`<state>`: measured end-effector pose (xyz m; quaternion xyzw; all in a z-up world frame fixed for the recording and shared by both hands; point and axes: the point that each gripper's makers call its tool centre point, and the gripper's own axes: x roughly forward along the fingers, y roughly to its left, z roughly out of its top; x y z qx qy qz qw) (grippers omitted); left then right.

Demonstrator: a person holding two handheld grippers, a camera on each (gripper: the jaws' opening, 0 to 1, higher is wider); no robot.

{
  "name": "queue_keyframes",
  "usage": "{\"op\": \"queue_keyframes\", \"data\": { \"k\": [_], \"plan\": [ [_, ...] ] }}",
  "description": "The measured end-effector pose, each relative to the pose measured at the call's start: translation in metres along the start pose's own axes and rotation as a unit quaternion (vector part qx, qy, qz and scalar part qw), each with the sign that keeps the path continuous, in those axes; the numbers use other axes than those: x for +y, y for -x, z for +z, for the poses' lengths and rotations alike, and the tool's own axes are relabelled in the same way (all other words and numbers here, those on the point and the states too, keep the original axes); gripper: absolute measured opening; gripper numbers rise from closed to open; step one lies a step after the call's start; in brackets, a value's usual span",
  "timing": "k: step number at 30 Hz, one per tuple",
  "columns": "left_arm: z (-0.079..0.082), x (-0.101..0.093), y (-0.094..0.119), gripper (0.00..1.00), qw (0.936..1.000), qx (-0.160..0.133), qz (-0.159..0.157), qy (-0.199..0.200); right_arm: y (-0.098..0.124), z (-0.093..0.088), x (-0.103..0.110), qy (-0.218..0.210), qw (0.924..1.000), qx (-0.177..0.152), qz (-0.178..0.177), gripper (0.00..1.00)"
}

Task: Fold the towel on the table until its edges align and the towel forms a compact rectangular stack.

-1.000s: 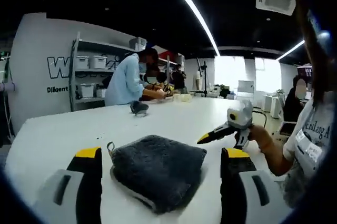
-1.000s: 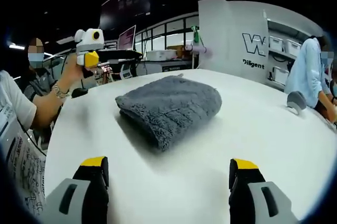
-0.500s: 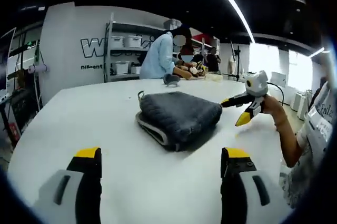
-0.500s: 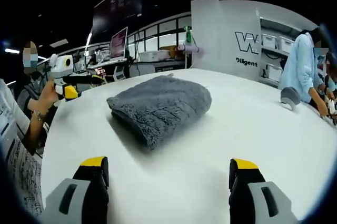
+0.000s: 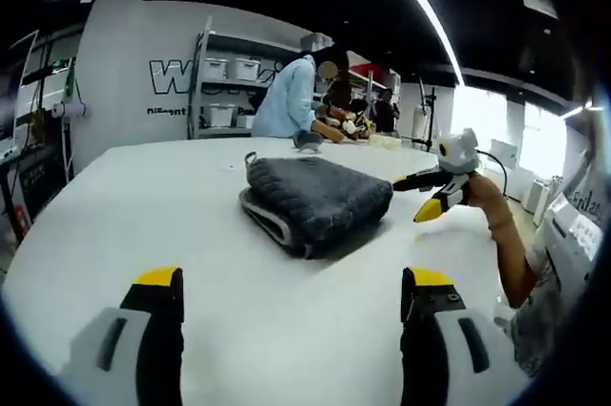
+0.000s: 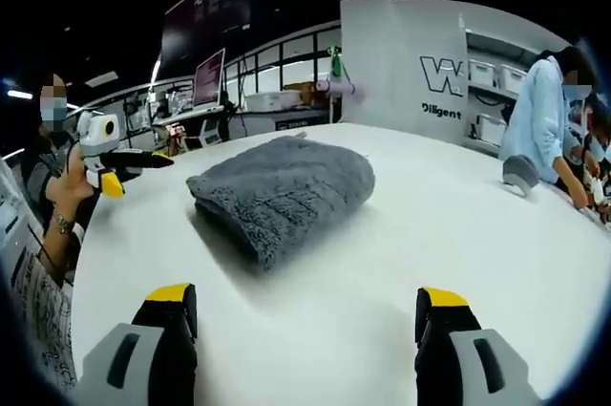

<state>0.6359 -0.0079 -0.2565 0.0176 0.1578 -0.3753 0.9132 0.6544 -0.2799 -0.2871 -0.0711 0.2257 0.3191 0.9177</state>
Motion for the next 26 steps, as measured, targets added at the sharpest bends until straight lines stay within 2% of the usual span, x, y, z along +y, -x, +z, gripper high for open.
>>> {"op": "queue_keyframes", "data": {
  "k": [4,11,26],
  "plan": [
    [-0.010,-0.001,0.000,0.99,0.9999,0.016,-0.003,0.005,0.000,0.000,0.000,-0.002,1.0000,-0.001,-0.001,0.99],
    [-0.014,-0.007,-0.005,0.99,0.9995,0.022,-0.022,0.010,0.001,0.002,-0.001,-0.005,1.0000,-0.004,-0.003,0.99],
    [-0.008,-0.015,-0.009,0.99,0.9992,0.021,-0.034,0.006,0.001,0.005,0.001,-0.006,1.0000,-0.006,0.000,0.99]
  ]
}}
